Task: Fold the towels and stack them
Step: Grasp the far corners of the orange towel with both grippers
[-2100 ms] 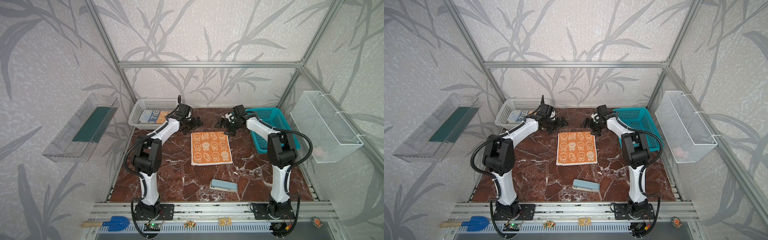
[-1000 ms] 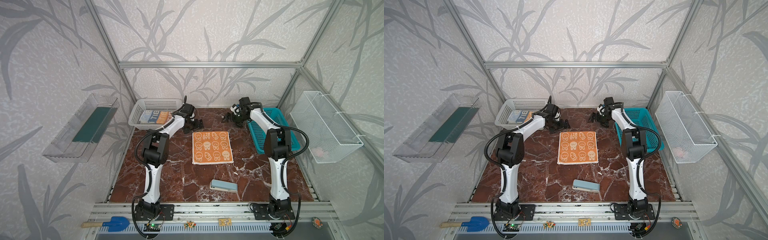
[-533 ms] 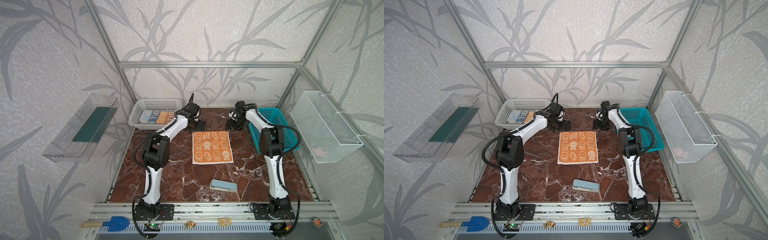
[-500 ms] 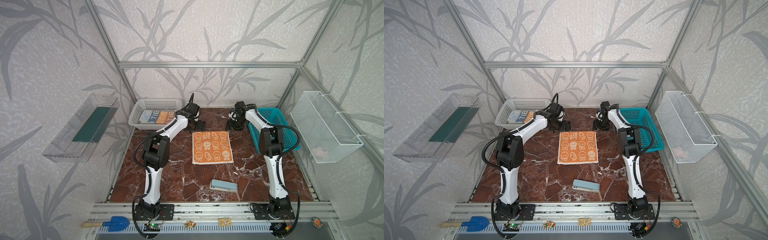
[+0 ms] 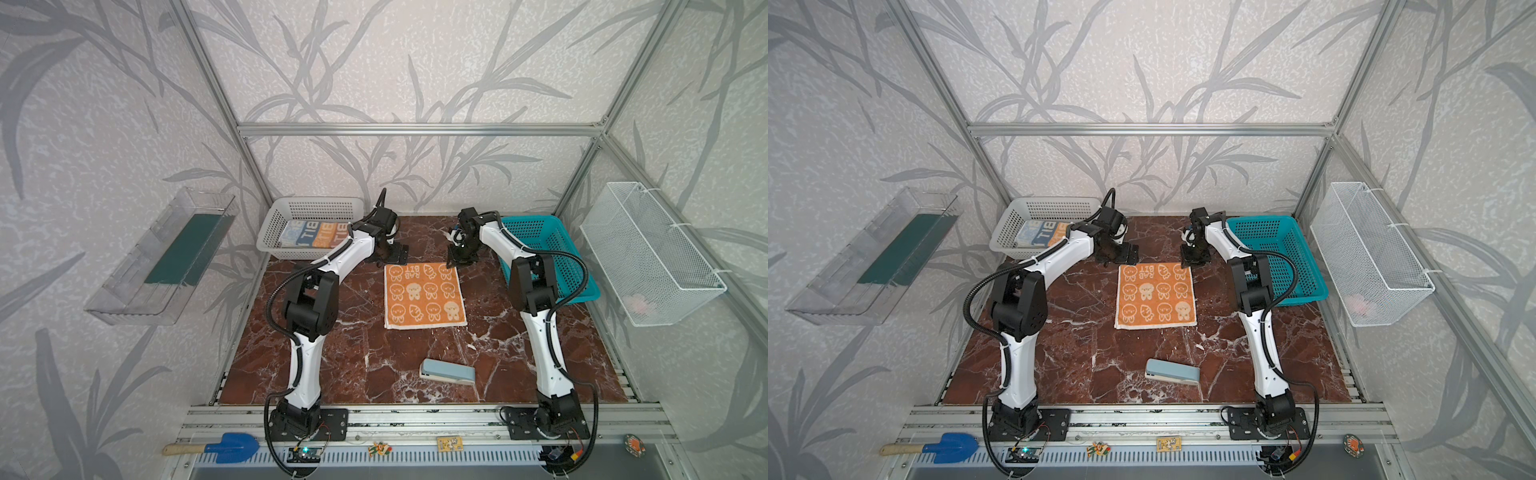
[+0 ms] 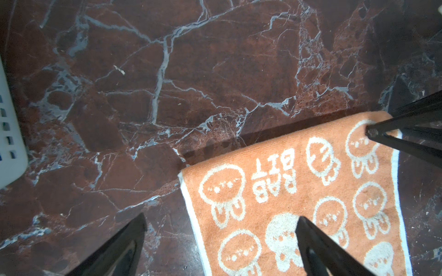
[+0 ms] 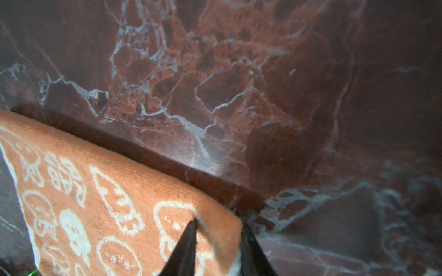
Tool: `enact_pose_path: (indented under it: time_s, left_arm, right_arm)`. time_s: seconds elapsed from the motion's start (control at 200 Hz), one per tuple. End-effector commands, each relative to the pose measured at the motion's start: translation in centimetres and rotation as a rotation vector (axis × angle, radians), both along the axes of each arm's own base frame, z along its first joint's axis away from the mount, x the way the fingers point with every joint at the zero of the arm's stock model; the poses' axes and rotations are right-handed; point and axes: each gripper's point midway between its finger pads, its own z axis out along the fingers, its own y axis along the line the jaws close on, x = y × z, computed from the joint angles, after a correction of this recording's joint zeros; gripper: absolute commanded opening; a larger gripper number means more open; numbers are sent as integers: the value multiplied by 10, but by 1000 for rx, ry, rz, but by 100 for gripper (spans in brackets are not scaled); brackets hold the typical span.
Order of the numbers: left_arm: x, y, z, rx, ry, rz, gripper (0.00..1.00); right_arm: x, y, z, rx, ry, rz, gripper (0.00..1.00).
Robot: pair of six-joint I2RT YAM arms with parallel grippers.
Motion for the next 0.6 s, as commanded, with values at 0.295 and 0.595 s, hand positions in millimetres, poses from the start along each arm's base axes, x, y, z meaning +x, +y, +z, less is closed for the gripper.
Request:
enact_pose_path:
  time_s: [0.295,0.595]
  left_arm:
    - [5,5,-45,-4,196,-40,93]
    - [19,11,-59,-41,199,-7,79]
  right_arm:
    - [2,-12,-13,-35,32,-12,7]
    - [2,-12,-12,-26,34,-12,3]
